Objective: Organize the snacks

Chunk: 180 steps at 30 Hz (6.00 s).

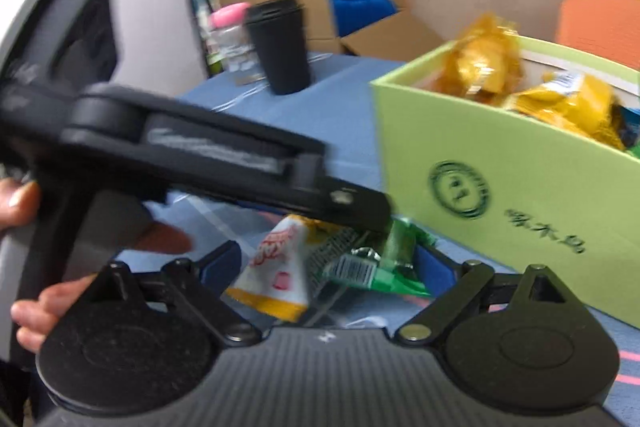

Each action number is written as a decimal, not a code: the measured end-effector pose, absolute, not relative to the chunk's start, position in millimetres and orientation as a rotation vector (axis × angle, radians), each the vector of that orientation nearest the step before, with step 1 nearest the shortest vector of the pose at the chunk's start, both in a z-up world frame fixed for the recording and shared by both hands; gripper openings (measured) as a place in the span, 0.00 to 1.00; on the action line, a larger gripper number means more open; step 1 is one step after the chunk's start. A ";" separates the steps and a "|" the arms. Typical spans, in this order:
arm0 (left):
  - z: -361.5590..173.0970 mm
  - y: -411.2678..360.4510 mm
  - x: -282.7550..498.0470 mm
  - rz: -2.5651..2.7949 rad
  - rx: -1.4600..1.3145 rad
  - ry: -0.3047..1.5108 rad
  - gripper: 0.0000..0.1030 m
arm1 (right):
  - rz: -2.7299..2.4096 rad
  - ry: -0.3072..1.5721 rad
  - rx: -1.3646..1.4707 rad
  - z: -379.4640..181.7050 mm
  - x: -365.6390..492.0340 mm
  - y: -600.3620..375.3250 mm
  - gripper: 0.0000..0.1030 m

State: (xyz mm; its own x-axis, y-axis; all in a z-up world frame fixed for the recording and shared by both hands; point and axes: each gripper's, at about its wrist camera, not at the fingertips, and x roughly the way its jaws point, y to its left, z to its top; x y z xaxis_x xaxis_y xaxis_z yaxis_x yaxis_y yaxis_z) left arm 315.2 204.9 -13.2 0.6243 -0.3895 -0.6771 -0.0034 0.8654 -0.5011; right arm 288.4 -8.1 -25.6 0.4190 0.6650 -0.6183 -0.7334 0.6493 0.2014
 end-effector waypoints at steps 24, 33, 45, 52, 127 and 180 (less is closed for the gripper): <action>-4.3 155.4 221.5 -0.158 -0.499 0.870 0.51 | 0.797 0.606 -0.121 -7.0 153.3 -99.8 0.90; -5.7 177.2 206.9 -0.162 -0.550 0.862 0.54 | 0.740 0.619 -0.195 -19.5 172.9 -56.0 0.90; -3.2 179.2 210.4 -0.247 -0.641 0.866 0.54 | 0.761 0.635 -0.179 -11.9 191.0 -53.6 0.90; -10.8 172.7 216.5 -0.237 -0.642 0.896 0.53 | 0.744 0.705 -0.148 -29.6 197.3 -66.5 0.90; -0.7 78.4 265.0 -0.374 -0.365 0.929 0.50 | 0.633 0.646 -0.207 -31.3 217.1 -97.3 0.90; -3.2 91.2 242.4 -0.423 -0.445 0.907 0.06 | 0.685 0.630 -0.265 -20.7 202.7 -110.2 0.44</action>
State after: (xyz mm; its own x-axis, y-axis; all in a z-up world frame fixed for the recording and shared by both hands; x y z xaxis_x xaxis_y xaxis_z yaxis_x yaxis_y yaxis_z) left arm 242.4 91.2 -3.2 0.5469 -0.5263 -0.6511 0.1610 0.8293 -0.5351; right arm 202.7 -110.2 -20.7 0.5998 0.5055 -0.6202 -0.6600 0.7508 -0.0263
